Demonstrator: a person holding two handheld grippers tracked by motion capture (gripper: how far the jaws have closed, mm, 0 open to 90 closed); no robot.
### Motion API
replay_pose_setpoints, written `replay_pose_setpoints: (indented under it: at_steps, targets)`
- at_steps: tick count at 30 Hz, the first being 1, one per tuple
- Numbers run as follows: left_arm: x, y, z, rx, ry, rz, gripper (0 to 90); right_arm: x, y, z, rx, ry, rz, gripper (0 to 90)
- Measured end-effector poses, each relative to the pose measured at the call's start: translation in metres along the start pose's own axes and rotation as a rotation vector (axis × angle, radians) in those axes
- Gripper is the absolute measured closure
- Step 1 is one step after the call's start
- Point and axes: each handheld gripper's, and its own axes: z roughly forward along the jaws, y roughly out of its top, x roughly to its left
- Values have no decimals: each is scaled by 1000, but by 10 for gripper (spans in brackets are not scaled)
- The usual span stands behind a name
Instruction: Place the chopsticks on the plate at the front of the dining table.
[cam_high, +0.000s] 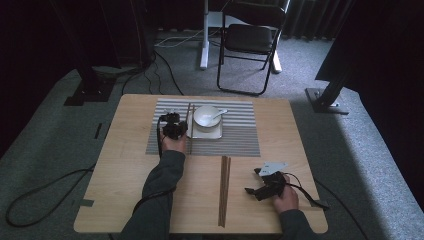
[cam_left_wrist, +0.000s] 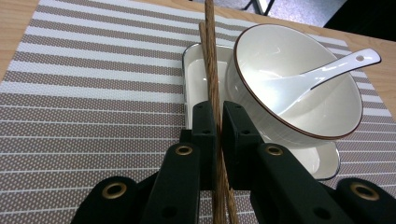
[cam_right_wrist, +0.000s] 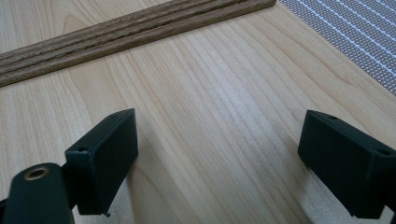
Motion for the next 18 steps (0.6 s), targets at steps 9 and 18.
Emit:
replay_pose_setpoints:
  at_steps: [9, 18]
  targets:
    - [1, 1, 10, 10, -1, -21, 840, 0, 0, 0, 0, 0, 0, 115]
    - [3, 0, 21, 15, -7, -31, 840, 0, 0, 0, 0, 0, 0, 115]
